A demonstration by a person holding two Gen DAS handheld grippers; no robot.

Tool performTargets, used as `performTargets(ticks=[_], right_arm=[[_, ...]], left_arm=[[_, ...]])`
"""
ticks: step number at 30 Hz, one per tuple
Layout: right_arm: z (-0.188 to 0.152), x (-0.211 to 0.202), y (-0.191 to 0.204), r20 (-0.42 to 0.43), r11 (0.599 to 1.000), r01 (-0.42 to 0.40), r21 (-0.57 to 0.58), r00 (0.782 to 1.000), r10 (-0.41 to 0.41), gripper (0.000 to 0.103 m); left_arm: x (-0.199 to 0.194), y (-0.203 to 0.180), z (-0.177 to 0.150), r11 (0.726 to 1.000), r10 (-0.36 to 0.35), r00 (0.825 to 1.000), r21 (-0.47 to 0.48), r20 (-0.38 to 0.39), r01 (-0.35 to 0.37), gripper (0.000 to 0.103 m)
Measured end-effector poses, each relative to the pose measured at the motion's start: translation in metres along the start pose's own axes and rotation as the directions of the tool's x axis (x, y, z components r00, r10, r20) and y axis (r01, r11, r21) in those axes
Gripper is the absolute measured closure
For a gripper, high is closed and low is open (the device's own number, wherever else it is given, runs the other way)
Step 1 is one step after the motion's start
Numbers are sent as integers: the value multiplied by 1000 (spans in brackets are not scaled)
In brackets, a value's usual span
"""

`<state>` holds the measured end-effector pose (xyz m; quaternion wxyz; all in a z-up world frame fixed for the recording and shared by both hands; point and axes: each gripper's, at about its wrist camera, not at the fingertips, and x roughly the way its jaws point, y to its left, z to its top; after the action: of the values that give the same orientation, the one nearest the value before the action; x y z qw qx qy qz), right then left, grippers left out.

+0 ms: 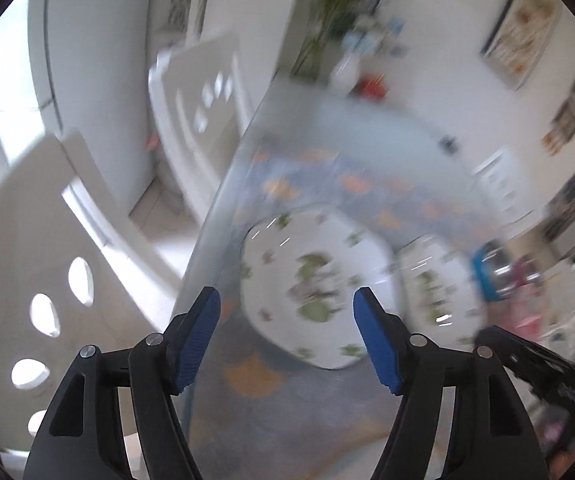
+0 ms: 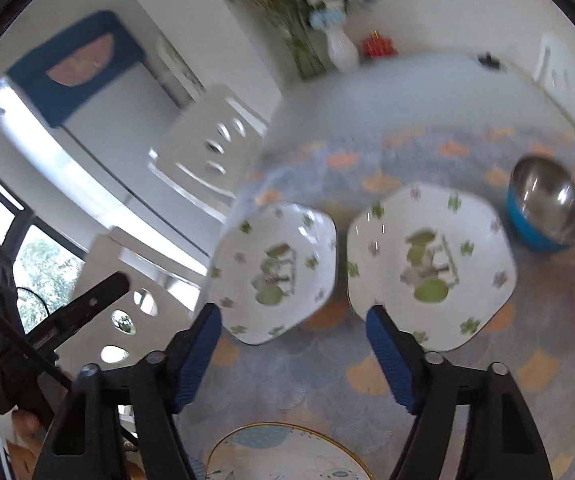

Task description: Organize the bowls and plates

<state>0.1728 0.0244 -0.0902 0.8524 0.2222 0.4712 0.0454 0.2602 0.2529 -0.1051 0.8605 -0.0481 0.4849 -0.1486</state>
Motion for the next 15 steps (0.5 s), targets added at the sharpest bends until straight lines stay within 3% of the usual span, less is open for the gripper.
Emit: performTargets(ticks=[1,5,9,11,15], right_arm=[[-1,16,-1,-48,1000,-6,1,999,6,49],[-3,61,-5,-153,1000,31,-2,988,-31,50],[-3,94,-15,-216,998,36,47,976,-25,55],[0,106,-16,-240,997,46,55,970,-31,62],[9,121,-18,-240,996,65,62,969,-48,63]], left_arm=[[14,2,1,1000,9,999,-8,-36,-10,41],[67,15,-1,996,-47,988,-84,-145,35,43],[84,19,-2,996,-39,984,-87,-171,24,45],[89,19,-2,996,-54,982,-84,-183,39,53],[105,25,-1,996,-55,976,-85,-209,38,60]])
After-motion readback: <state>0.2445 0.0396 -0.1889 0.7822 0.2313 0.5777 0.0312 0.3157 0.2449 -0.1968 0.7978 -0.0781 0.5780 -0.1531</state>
